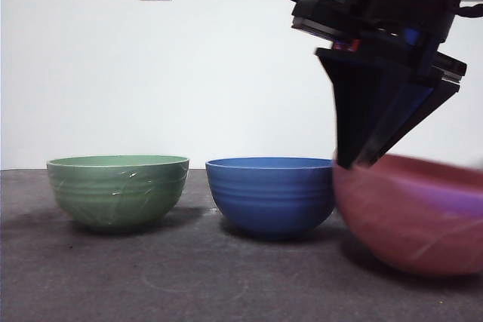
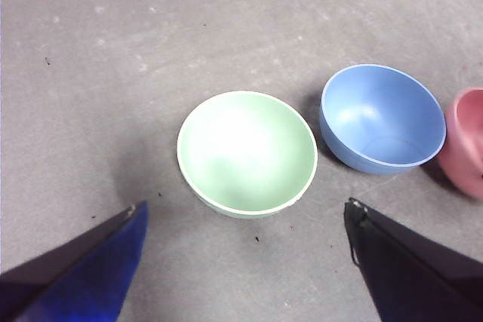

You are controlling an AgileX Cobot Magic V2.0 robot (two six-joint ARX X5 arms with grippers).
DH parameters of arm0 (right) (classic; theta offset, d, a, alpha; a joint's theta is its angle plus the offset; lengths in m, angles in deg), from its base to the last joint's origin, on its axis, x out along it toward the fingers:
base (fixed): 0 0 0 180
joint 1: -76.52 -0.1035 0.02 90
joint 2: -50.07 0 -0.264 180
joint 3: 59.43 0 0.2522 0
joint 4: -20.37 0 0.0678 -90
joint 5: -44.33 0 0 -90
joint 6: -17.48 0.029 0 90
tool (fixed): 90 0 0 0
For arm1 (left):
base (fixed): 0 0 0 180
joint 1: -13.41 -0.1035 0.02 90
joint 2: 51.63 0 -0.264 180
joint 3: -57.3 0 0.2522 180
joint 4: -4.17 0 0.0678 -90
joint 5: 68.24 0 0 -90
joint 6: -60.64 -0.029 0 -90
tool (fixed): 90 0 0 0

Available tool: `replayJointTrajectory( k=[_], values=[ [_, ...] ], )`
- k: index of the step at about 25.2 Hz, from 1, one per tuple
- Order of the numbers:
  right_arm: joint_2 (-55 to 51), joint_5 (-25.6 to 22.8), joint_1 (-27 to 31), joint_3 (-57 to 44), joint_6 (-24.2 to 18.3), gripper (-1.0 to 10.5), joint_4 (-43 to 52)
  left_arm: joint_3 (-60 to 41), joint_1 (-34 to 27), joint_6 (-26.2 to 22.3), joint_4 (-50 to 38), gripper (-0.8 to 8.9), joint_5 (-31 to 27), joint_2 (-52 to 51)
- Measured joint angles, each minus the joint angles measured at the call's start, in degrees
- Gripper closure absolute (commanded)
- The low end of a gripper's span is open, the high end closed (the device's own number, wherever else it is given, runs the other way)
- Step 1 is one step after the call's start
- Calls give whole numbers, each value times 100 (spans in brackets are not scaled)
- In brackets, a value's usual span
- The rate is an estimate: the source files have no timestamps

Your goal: Pick up the green bowl on the top,put the green bowl on the left,pick up the red bowl in the middle,put the red bowl on the right

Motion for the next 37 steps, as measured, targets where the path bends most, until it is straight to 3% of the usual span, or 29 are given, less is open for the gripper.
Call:
replayJointTrajectory(
  k=[4,9,10,12,13,18,23,30,37],
  values=[
    [-295,-197,4,-2,-120,726,39,0,0,0,-2,377,0,0],
    [-2041,-1320,243,-2,-713,730,1486,0,0,103,-369,401,2,0],
    [-2337,-1373,382,-2,-861,731,1823,0,0,133,-466,499,2,0],
    [-2894,-1373,761,-2,-1156,850,2409,2,0,173,-662,846,7,0],
    [-3130,-1357,997,2,-1298,966,2492,0,0,177,-754,821,7,0],
    [-3429,-442,1923,-72,-1480,959,1906,-66,0,179,-1226,821,-9,-74],
    [-3574,103,2430,-835,-1403,959,2059,-660,0,212,-1537,821,-251,-577],
    [-4162,116,2605,-1790,-1073,946,3014,-2000,0,382,-2096,817,-424,-1899],
    [-4072,-9,2623,-1790,-911,943,2983,-1971,0,623,-1633,817,-452,-1985]
  ],
)
